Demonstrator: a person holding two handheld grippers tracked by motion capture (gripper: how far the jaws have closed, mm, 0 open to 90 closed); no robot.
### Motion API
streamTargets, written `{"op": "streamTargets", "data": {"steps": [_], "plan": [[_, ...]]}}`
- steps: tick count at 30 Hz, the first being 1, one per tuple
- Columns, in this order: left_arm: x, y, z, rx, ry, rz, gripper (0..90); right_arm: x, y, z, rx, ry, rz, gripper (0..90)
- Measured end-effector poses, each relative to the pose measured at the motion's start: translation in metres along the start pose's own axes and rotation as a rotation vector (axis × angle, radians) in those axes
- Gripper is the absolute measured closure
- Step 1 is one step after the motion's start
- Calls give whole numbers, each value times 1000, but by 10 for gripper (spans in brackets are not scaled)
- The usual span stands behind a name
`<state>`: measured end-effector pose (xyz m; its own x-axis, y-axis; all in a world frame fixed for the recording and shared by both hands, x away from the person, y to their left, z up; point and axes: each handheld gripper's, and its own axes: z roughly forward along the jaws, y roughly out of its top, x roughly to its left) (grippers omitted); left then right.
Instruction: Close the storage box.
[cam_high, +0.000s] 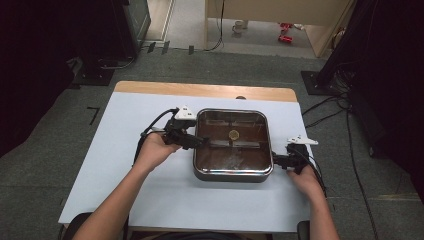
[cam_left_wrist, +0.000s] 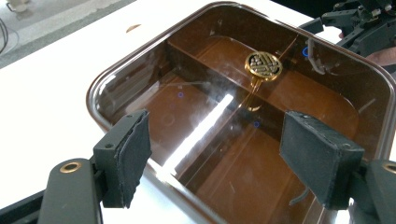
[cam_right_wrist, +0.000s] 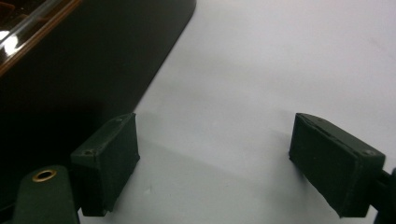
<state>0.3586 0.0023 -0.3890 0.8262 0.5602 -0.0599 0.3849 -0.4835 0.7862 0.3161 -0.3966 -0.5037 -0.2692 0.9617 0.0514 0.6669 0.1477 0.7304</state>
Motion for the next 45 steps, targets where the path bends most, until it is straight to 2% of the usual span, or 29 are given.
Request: {"op": "streamTargets", "data": {"steps": [4,8,12,19,23,27,32,40,45], "plan": [[4,-12,-6,7,21,3,244,0,0,0,0,0,1,154],[8,-21,-12,-7,37,9,242,0,0,0,0,0,1,155],[13,-39,-20,-4,78,2,237,0,0,0,0,0,1,154],[19,-65,-21,-14,105,-15,233,0,0,0,0,0,1,155],[20,-75,-18,-5,80,-34,215,0,0,0,0,0,0,155],[19,-83,-14,16,102,-26,212,0,0,0,0,0,0,155],[17,-93,-9,50,116,-44,212,0,0,0,0,0,1,154],[15,-107,-3,98,124,-61,213,0,0,0,0,0,1,154],[11,-114,0,112,112,-74,214,0,0,0,0,0,1,154]]}}
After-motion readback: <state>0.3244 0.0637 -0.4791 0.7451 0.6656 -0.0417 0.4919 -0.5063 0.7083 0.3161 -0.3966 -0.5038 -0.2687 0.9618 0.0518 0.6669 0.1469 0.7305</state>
